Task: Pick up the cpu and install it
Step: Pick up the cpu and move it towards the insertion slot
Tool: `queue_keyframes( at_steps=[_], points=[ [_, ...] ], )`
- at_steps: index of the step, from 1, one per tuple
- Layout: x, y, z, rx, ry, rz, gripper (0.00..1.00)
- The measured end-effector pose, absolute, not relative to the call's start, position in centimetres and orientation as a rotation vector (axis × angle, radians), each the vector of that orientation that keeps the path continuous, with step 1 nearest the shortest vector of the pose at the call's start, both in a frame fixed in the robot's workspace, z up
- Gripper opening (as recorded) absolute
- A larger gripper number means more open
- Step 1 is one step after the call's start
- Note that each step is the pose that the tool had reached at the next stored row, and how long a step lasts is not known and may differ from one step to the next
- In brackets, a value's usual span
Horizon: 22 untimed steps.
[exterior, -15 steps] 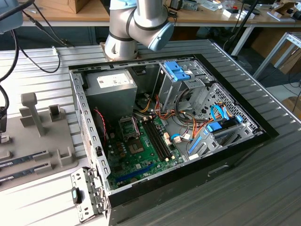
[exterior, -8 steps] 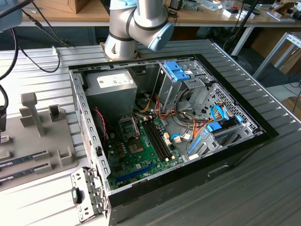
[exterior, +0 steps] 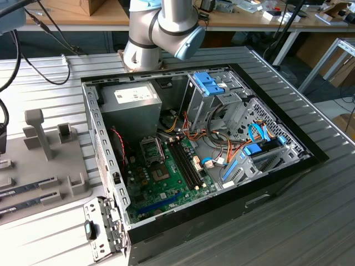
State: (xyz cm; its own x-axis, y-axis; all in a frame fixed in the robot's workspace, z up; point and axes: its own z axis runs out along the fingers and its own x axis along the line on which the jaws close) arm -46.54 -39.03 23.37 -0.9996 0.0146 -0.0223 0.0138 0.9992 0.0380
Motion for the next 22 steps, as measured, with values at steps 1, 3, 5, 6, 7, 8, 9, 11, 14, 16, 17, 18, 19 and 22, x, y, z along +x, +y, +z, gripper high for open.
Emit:
queue_keyframes(
  at_steps=[1, 3, 5, 6, 7, 8, 9, 11, 14, 16, 17, 18, 19, 22],
  points=[
    [-46.54, -39.03, 23.41, 0.022, 3.118, 0.059, 0.47],
    [-46.54, -39.03, 23.50, 0.022, 3.118, 0.059, 0.47],
    [-46.54, -39.03, 23.59, 0.022, 3.118, 0.059, 0.47],
    [-46.54, -39.03, 23.64, 0.022, 3.118, 0.059, 0.47],
    [-46.54, -39.03, 23.67, 0.022, 3.118, 0.059, 0.47],
    [-46.54, -39.03, 23.70, 0.022, 3.118, 0.059, 0.47],
    [-46.54, -39.03, 23.73, 0.022, 3.118, 0.059, 0.47],
    [-46.54, -39.03, 23.80, 0.022, 3.118, 0.059, 0.47],
    [-46.54, -39.03, 23.93, 0.022, 3.118, 0.059, 0.47],
    [-46.54, -39.03, 24.02, 0.022, 3.119, 0.059, 0.47],
    [-46.54, -39.03, 24.08, 0.022, 3.119, 0.059, 0.47],
    [-46.54, -39.03, 24.12, 0.022, 3.118, 0.059, 0.47],
    [-46.54, -39.03, 24.17, 0.022, 3.118, 0.059, 0.47],
    [-46.54, -39.03, 24.31, 0.022, 3.118, 0.059, 0.47]
  ],
)
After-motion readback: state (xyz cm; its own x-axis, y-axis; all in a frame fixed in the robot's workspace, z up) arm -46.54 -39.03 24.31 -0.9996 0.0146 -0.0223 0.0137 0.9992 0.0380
